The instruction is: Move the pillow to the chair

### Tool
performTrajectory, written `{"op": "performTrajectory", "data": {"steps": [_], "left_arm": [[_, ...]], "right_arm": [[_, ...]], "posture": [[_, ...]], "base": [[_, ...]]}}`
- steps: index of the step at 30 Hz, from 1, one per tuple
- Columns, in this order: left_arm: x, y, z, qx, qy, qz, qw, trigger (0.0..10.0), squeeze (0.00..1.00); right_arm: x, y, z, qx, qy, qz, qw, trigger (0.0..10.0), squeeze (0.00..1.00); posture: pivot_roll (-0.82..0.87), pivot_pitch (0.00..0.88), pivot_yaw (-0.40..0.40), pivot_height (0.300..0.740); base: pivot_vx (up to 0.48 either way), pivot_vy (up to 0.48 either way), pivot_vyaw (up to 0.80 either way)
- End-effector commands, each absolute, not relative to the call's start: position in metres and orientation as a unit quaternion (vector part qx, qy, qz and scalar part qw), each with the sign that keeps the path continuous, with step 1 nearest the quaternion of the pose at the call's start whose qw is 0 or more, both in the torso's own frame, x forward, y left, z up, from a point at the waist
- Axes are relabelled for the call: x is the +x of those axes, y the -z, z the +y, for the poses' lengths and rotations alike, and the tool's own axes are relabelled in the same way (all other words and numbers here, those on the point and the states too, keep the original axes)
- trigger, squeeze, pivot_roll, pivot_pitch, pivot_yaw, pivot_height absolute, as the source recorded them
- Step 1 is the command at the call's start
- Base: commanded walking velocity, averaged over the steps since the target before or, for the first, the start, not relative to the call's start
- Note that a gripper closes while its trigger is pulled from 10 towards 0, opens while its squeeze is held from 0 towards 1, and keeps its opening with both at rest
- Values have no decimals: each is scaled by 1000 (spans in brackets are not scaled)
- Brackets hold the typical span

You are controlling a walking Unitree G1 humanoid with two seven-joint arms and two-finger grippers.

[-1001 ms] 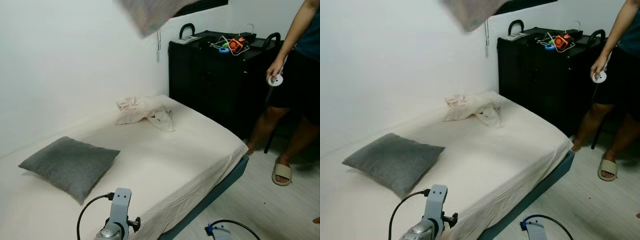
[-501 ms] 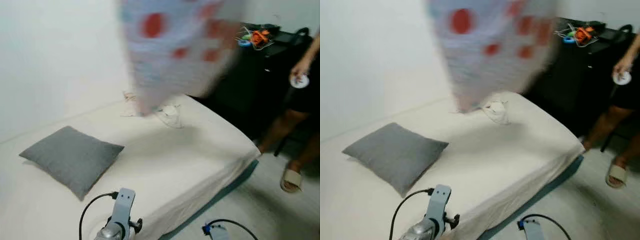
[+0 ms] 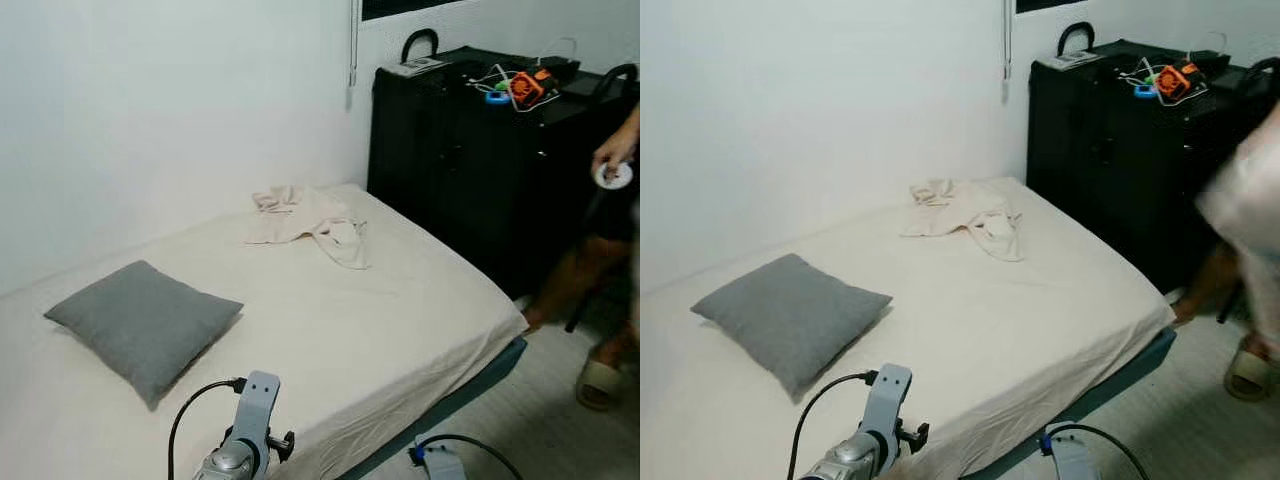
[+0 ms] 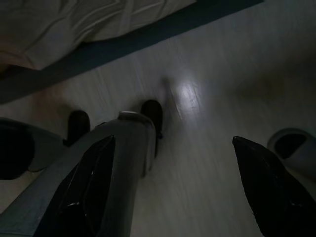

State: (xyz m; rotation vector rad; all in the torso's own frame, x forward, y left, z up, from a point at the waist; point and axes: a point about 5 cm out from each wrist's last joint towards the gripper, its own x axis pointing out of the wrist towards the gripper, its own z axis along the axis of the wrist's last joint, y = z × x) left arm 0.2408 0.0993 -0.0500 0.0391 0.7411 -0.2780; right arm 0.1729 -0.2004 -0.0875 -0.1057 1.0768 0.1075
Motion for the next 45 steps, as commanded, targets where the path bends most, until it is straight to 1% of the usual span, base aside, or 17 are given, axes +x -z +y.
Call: {"op": "performTrajectory", "data": {"steps": [1,14,20,23,26,30,38,45], "left_arm": [[238,52,105,28,131,366,921,10000,0],[243,48,101,22,140,354,924,10000,0],[254,38,92,-3,153,328,932,10000,0],[265,27,84,-16,170,302,938,10000,0],[270,21,79,-20,187,287,939,10000,0],[271,20,75,-17,200,281,938,10000,0],[264,25,74,-14,211,292,933,10000,0],[260,30,81,-19,195,303,932,10000,0]], "right_arm": [[175,87,-195,-37,-59,502,862,10000,0],[173,88,-194,-38,-68,501,862,10000,0],[171,88,-195,-37,-66,502,862,10000,0],[169,89,-197,-44,-54,506,860,10000,0],[168,90,-199,-41,-42,508,859,10000,0],[167,90,-199,-41,-43,507,860,10000,0],[167,90,-197,-41,-56,505,861,10000,0],[167,90,-197,-42,-55,504,861,10000,0]], "posture": [[-102,0,66,740],[-109,0,71,740],[-115,0,75,740],[-116,0,77,740],[-119,0,82,740],[-121,0,85,740],[-121,0,87,740],[-112,0,75,740]], "base": [[0,0,0],[0,0,769],[0,0,769],[0,0,769],[0,0,0],[0,0,0],[0,0,777],[0,0,775]]}}
